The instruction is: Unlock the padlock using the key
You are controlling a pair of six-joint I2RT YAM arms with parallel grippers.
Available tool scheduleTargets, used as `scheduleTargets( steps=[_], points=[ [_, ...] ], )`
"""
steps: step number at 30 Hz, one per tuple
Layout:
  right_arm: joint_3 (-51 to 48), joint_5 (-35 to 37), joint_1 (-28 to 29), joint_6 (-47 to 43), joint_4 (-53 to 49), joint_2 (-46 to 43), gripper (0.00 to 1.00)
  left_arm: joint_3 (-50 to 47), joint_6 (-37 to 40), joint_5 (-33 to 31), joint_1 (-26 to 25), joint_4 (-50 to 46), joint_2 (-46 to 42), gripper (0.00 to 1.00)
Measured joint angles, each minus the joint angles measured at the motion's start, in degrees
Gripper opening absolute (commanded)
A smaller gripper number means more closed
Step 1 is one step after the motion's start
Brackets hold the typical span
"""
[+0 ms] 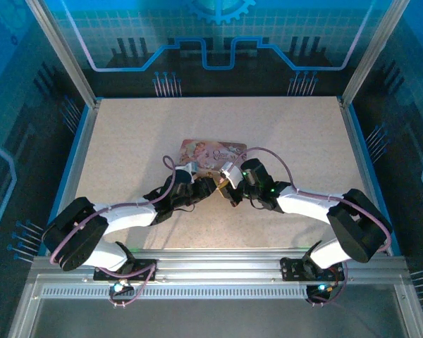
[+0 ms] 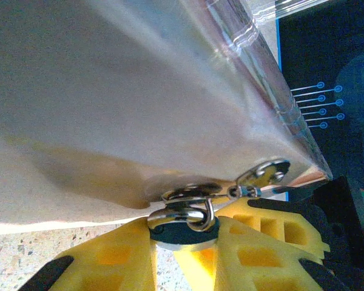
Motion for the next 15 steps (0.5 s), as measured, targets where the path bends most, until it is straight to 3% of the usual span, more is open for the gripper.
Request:
scheduleTargets(
  steps=[15],
  points=[
    [0.3,1.9,0.1,0.6,-1.3,3.8,0.01,0.0,0.0,-0.1,0.0,4.5,6.7,0.29]
  ],
)
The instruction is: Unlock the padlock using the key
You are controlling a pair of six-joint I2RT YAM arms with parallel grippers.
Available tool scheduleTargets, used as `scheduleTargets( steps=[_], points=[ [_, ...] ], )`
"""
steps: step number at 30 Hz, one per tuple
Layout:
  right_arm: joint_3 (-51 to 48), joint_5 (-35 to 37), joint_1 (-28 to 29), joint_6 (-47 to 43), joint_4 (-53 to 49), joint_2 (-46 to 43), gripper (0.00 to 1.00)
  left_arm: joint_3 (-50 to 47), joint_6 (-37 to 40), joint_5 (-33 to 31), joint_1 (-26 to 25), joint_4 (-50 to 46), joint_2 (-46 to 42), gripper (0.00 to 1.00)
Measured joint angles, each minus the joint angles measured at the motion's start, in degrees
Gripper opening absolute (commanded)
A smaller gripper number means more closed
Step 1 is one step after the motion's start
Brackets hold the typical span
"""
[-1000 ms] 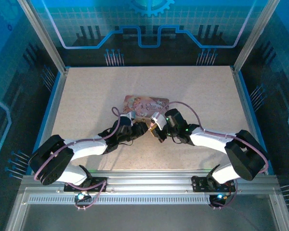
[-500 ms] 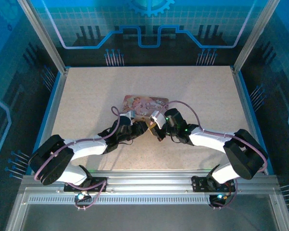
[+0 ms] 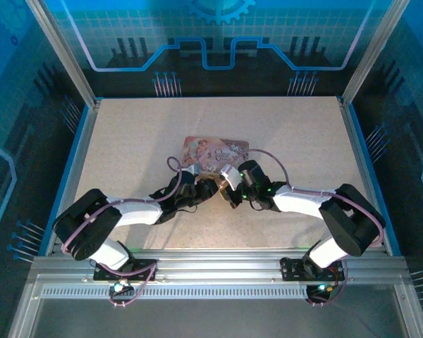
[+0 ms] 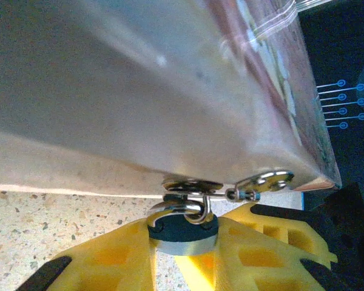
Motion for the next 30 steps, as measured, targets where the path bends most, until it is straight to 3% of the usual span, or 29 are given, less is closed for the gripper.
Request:
scheduleTargets(
  steps=[9,15,23,30],
  points=[
    [1.6,1.1,0.1,1.6,-3.2,2.6,0.01,-1.0,-0.7,3.0,-0.5,1.1,0.5,0.48],
    [1.7,1.1,0.1,3.2,-3.5,3.4,0.01,-2.1,-1.0,4.5,-0.1,2.0,-4.8,0.60],
    [1.8,-0.9,0.1,6.8,-3.5,3.4,0.01,-6.2,-1.1,3.8,2.1,-0.2,-13.2,0.62],
    [1.9,-4.8,0.1,14.2,-3.5,3.4,0.00,-9.7,-3.2,3.1,2.2,0.4,-14.6,0.58]
  ],
)
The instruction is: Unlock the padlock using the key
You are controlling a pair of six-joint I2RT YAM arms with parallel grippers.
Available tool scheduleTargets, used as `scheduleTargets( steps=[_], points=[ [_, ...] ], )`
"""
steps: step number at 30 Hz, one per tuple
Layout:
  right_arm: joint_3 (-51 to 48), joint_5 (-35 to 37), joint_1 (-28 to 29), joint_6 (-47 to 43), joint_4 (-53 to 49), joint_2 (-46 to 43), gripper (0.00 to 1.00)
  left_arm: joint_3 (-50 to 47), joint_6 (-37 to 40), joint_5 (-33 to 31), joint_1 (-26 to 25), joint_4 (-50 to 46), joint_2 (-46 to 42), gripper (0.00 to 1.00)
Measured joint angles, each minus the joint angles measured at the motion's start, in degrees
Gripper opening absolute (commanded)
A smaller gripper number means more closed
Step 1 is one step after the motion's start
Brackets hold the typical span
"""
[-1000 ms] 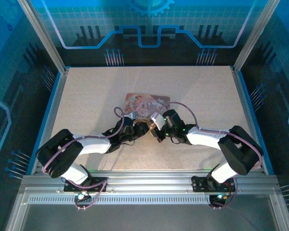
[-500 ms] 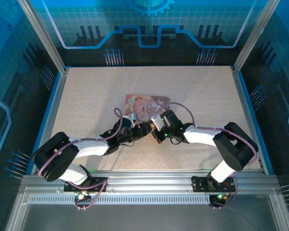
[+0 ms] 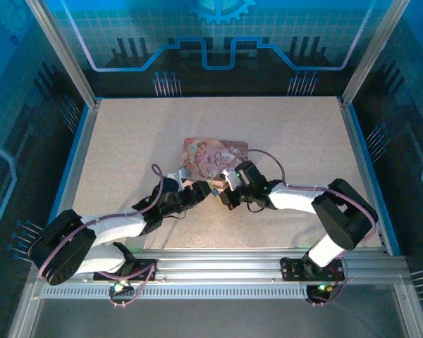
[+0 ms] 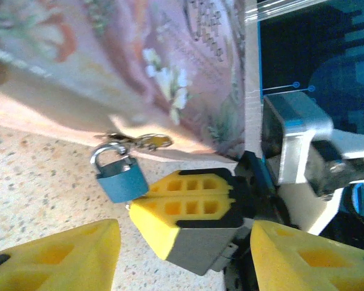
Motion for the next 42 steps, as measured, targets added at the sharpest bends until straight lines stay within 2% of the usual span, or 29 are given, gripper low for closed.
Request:
scheduleTargets(
  steps=[14,25,42],
  points=[
    [1.8,-5.1,1.4,14.4,-0.1,0.2,0.01,-2.5,-5.2,-0.8,0.0,6.5,4.8,0.51],
    [3.0,-6.6,1.9,19.6,-0.5,0.7,0.01,-3.5,-7.5,-1.4,0.0,8.9,6.8,0.50],
    [2.7,-8.7,2.1,28.1,2.6,0.8,0.01,-4.4,-11.5,-3.9,0.0,11.5,7.9,0.40]
  ],
)
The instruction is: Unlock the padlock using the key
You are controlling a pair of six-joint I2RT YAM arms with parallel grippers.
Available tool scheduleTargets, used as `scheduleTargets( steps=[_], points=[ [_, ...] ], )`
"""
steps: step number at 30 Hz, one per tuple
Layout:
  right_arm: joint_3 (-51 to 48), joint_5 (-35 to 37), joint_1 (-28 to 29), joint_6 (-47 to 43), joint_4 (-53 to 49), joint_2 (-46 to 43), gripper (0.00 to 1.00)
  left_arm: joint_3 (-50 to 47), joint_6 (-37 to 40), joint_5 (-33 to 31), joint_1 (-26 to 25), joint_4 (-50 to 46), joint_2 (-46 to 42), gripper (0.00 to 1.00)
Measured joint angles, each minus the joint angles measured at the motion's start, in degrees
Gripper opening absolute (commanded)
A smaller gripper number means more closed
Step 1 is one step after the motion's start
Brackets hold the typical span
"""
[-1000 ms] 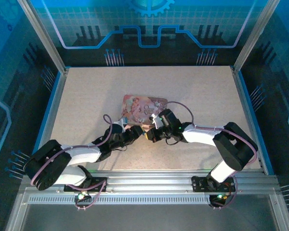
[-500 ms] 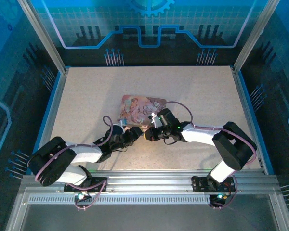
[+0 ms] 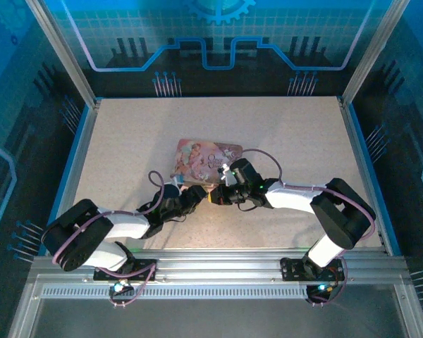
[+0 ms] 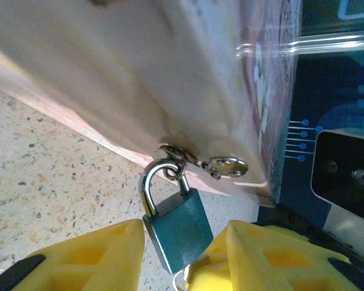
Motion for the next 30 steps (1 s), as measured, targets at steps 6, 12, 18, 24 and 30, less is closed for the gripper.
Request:
scheduleTargets(
  steps=[6,12,18,24,30],
  points=[
    [-0.6,-0.5,0.0,2.6,2.4,0.0,0.01,0.0,-1.4,-0.2,0.0,0.9,0.9,0.36],
    [-1.0,-0.5,0.1,4.7,3.9,0.6,0.02,-0.2,-3.0,-0.7,0.0,2.8,1.9,0.25],
    [-2.4,-0.7,0.1,6.3,6.5,0.9,0.05,-0.6,-3.3,-1.3,-0.1,3.3,2.0,0.17],
    [-3.8,-0.7,0.1,6.9,9.2,0.9,0.15,-0.6,-3.3,-1.6,-0.3,3.3,2.0,0.08],
    [-4.9,-1.0,0.1,6.6,10.4,0.2,0.21,-0.6,-3.3,-2.1,-0.5,3.4,2.0,0.06]
  ],
)
